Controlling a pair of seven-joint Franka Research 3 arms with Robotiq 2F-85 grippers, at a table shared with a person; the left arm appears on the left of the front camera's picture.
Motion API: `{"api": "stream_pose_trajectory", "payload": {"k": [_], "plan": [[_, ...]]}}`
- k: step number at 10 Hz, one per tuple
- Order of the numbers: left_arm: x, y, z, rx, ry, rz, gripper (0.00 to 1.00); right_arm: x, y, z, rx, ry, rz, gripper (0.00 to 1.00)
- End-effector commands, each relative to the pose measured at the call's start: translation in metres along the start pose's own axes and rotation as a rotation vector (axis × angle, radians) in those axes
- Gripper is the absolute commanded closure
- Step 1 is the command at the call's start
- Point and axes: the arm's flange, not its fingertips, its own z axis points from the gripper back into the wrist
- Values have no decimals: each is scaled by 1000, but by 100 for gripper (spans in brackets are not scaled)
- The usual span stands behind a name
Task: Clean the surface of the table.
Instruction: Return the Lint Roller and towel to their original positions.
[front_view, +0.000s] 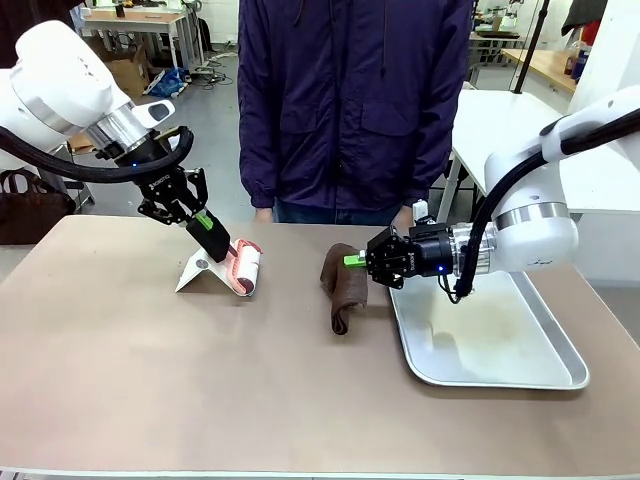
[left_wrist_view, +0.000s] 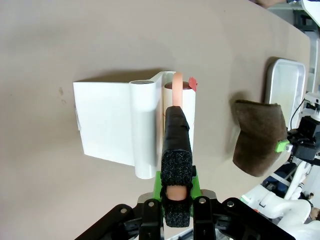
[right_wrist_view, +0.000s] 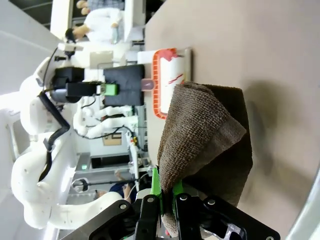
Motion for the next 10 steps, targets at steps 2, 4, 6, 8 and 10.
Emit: {"api": "stream_pose_trajectory", "payload": {"k": [2, 4, 6, 8, 10], "plan": [[-5, 11, -7, -22, -7, -8, 97, 0, 15, -3, -152, -5, 0, 91], [-5, 12, -8, -37, 9, -12, 97, -4, 21, 0, -244, -5, 12, 91], [-7, 16, -6, -77, 14, -30, 97, -5, 26, 3, -263, -24, 15, 91], [-8, 21, -7, -111, 11, -38, 97, -4, 28, 3, -270, -30, 8, 91], [-8, 28, -6, -143, 7, -49, 97, -3, 30, 0, -287, -27, 0, 91]]}}
